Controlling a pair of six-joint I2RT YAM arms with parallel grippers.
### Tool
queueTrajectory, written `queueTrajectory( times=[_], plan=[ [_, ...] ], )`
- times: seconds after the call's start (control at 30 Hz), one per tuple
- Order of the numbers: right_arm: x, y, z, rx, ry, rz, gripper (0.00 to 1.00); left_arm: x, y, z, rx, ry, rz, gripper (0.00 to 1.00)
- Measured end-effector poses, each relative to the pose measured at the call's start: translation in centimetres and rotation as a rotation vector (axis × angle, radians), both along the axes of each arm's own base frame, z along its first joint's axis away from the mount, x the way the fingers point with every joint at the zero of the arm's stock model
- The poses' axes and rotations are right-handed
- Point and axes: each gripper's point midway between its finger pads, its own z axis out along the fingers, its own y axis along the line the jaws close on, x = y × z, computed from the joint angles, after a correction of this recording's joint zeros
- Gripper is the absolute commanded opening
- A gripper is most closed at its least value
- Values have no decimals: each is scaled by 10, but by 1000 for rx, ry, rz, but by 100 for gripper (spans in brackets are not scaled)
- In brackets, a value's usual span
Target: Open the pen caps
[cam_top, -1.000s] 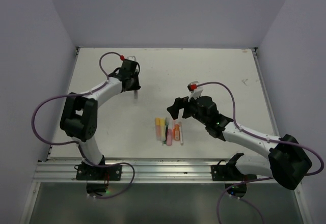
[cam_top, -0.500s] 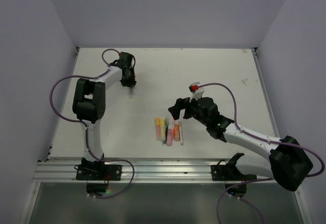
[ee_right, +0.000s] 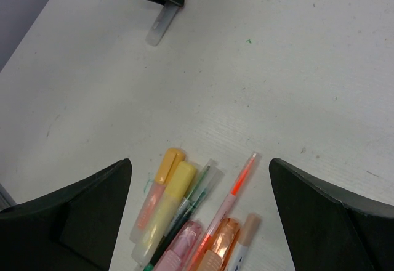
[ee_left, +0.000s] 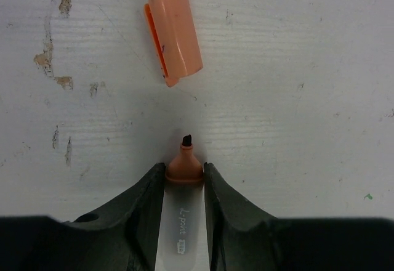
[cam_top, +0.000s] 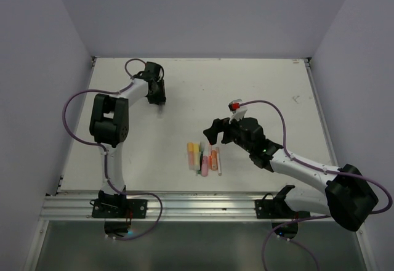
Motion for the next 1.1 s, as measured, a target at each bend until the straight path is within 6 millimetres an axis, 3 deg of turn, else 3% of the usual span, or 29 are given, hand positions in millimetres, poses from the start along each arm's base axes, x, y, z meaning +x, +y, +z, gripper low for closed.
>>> queueTrajectory(
  times=[0.23, 0.37, 0.43, 0.5, 0.6, 0.7, 0.77, 0.83, 0.9, 1.1],
  plan=[
    [0, 0, 0, -2, -1, 2, 98, -3, -1, 4, -9, 3, 5, 59],
    [-1, -1, -3, -18, 2, 5, 97, -14, 1, 20, -18, -8, 3, 70],
    [-2, -3, -6, -31, 12, 5, 95, -24, 1, 37, -36, -31, 6, 79],
    [-3, -4, -7, -45, 26, 5, 94, -37, 1, 64, -65, -80, 7, 83],
    [-1, -2, -2, -71, 37, -6, 93, -62, 1, 107, -118, -180, -2, 98],
    [-1, 6, 5, -104, 42, -5, 91, -91, 0, 146, -188, -305, -17, 99],
    [-5, 10, 4, -129, 51, -1, 91, -111, -2, 160, -229, -364, -35, 99],
    [-10, 11, -2, -157, 68, 2, 91, -132, -7, 156, -262, -379, -50, 96],
    [-14, 6, -11, -191, 94, -8, 91, -153, -17, 140, -276, -347, -69, 95],
    [-17, -10, -25, -247, 138, -61, 91, -210, -73, 89, -294, -199, -201, 78]
  ],
)
